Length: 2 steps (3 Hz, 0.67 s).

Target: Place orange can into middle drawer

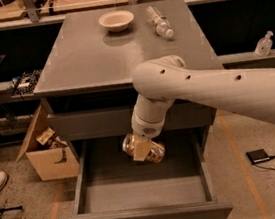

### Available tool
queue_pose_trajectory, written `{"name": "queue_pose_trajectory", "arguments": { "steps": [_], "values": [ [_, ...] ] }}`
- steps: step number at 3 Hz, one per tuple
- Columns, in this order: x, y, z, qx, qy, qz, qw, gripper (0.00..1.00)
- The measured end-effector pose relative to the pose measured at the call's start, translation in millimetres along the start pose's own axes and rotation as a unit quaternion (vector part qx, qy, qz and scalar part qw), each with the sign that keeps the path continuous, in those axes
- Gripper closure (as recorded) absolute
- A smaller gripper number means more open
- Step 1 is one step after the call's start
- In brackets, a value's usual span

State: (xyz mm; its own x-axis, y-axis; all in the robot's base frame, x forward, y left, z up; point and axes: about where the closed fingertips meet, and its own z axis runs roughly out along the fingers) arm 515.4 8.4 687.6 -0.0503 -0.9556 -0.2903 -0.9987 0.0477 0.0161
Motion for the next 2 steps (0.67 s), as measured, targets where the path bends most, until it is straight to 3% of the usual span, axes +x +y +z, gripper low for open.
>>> {"name": "queue_pose_trajectory", "arguments": {
  "steps": [1,2],
  "values": [
    [0.0,0.0,0.0,0.000,0.000,0.000,1.0000,1.00],
    [5.1,-5.1,21.7,-0.011,0.016,0.013,0.9997,1.00]
  ]
}}
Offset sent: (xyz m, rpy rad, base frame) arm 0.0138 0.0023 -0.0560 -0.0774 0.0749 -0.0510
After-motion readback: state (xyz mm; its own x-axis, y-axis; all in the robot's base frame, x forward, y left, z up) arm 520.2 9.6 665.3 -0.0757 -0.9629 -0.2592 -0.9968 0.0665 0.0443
